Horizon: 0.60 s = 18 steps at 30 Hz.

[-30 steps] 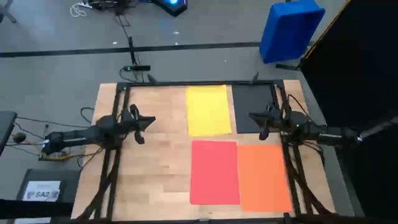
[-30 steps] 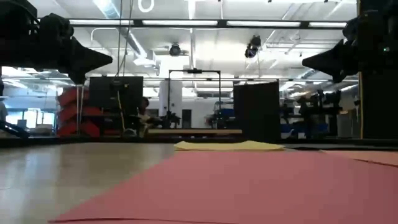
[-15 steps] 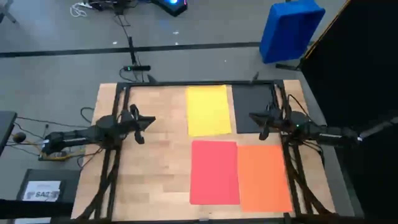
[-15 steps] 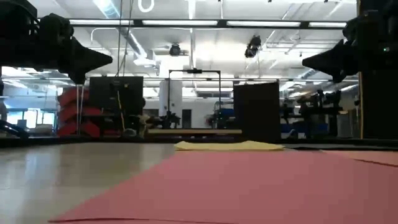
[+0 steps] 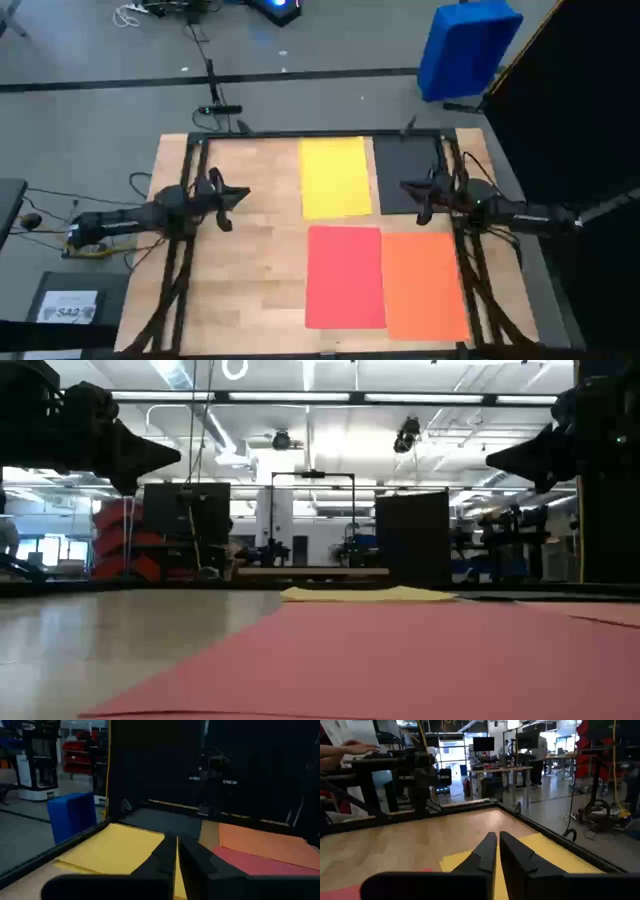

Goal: Organize paper
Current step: Return to Home Position

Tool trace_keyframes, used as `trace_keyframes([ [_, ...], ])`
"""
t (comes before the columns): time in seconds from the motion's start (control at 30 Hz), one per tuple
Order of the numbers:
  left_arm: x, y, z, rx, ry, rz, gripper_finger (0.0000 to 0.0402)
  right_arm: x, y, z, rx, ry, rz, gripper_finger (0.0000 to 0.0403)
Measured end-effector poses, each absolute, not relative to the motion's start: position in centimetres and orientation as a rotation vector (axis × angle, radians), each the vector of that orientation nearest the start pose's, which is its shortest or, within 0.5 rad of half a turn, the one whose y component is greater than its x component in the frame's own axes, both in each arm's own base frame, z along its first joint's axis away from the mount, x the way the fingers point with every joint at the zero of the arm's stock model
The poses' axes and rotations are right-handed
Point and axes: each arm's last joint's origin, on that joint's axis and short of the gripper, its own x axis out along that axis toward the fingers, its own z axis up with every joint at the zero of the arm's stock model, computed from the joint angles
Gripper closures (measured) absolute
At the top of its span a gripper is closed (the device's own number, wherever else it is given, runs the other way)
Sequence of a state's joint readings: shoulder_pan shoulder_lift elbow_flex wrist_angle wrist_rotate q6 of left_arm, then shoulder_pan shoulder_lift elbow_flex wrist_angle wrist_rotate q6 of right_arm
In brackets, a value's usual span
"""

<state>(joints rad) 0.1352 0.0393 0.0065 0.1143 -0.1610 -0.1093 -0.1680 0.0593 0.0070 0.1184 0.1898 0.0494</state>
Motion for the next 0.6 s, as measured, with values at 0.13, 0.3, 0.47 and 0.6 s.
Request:
trace_keyframes([
  [0.13,9.75,1.8,17.36,-0.109,-0.098,0.292,0.0401,9.79,-2.21,17.26,0.05,-0.075,-0.356,0.0402],
  [0.3,9.75,1.8,17.36,-0.109,-0.097,0.292,0.0401,9.79,-2.21,17.26,0.049,-0.075,-0.356,0.0402],
  [0.47,9.75,1.8,17.36,-0.109,-0.097,0.292,0.0401,9.79,-2.21,17.26,0.049,-0.075,-0.356,0.0402],
  [0.6,9.75,1.8,17.35,-0.109,-0.097,0.292,0.0401,9.79,-2.21,17.26,0.05,-0.075,-0.356,0.0402],
])
